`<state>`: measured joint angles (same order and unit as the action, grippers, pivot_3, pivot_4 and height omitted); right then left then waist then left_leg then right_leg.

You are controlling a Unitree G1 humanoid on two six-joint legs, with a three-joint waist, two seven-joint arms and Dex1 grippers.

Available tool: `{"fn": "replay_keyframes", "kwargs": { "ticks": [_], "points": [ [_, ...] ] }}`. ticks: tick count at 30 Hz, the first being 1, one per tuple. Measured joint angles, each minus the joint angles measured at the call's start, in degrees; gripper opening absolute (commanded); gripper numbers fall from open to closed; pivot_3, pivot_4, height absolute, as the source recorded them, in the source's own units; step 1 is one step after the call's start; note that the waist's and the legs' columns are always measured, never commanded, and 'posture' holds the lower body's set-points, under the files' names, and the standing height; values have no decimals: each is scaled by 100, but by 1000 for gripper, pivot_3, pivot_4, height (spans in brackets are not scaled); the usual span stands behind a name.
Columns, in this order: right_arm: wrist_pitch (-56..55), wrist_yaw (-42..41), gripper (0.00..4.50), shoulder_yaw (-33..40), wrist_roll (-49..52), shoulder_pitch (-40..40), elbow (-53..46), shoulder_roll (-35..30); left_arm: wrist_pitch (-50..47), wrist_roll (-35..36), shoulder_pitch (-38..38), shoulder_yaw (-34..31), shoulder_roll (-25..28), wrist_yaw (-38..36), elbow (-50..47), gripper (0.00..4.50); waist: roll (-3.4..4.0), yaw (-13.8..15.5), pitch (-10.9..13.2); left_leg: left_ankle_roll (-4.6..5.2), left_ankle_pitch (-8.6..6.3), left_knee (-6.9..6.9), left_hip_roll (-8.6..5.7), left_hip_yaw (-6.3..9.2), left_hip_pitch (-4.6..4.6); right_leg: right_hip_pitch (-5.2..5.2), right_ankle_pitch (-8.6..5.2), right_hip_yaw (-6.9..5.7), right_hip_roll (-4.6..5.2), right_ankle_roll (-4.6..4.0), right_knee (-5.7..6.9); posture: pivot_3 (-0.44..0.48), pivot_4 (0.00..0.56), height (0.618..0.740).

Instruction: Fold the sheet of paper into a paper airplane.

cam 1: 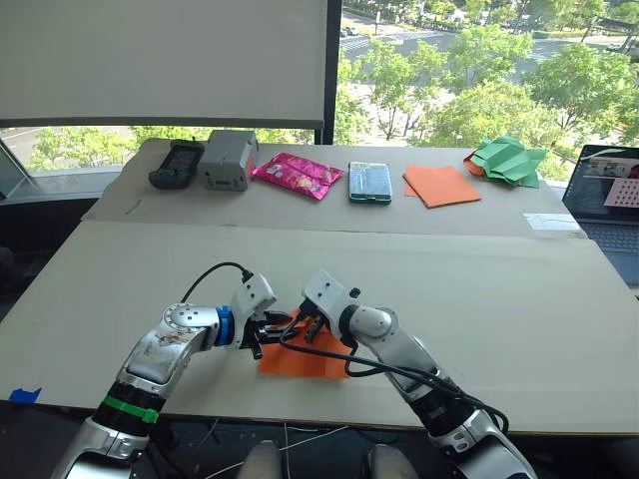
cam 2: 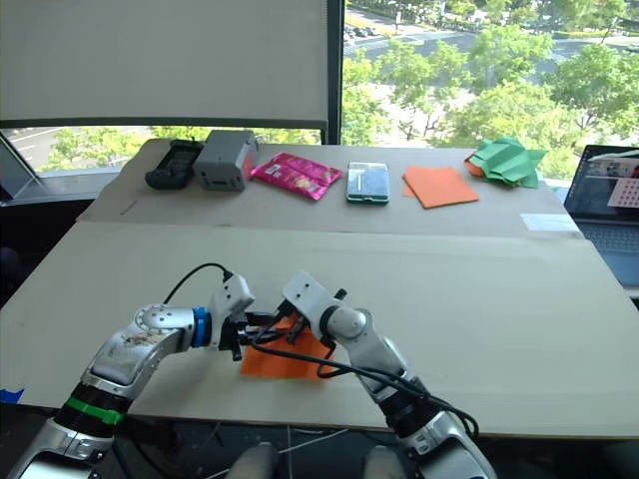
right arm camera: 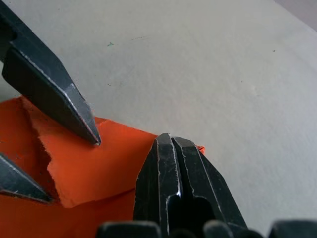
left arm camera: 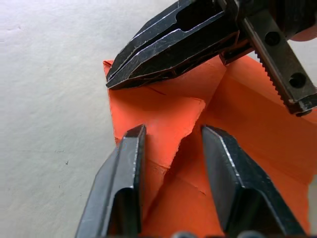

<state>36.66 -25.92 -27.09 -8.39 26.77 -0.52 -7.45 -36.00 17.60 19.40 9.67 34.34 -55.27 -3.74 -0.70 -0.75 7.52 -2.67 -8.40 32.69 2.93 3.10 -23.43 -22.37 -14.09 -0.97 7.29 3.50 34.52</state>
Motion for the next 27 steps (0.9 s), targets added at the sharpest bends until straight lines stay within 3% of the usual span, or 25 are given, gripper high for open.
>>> {"fn": "replay_keyframes", "kwargs": {
  "ticks": [1, 5, 6, 10, 14, 27],
  "points": [
    [1, -1, 0, 0, -2, 0, 0, 0, -91, 107, 30, -136, 3, -1, 5, 3204, 0, 1, 0, 0, 0, 0, 0, 1, 0, 0, 0, 0, 0, 0, 1, 0, 150, 702],
    [3, 0, 0, 0, -4, 0, 3, 12, -189, 328, 327, -510, 94, -62, 215, 3204, -1, 2, -1, 0, 0, 0, 0, 1, 1, 1, 0, -1, 0, 0, 2, 0, 150, 702],
    [3, 0, 0, 0, -5, -2, 5, 16, -182, 332, 384, -550, 125, -84, 281, 2635, -1, -1, -1, 0, 0, 0, -1, 0, 3, 2, 0, 1, 0, 0, 2, 0, 150, 702],
    [4, 2, 0, -1, -5, -1, 8, 25, -102, 310, 576, -555, 13, -134, 605, 1297, -2, 4, -1, 1, 1, 0, -1, -1, 6, 8, 0, 0, -1, 0, 3, 0, 150, 702],
    [6, 16, 0, 2, -18, 3, 23, 54, 246, -1, 776, -142, -322, -69, 1132, 17, -6, 12, -3, 2, 2, 3, -2, -1, 6, 9, 0, 1, -1, 0, 13, 0, 150, 702],
    [69, 22, 0, 25, -56, -14, 3, 74, 981, -743, 1120, 305, -733, 38, 2024, 17, -13, 8, -5, 3, 2, 6, -4, 1, 19, 11, 0, 5, -2, 0, 44, 0, 150, 702]
  ]
}}
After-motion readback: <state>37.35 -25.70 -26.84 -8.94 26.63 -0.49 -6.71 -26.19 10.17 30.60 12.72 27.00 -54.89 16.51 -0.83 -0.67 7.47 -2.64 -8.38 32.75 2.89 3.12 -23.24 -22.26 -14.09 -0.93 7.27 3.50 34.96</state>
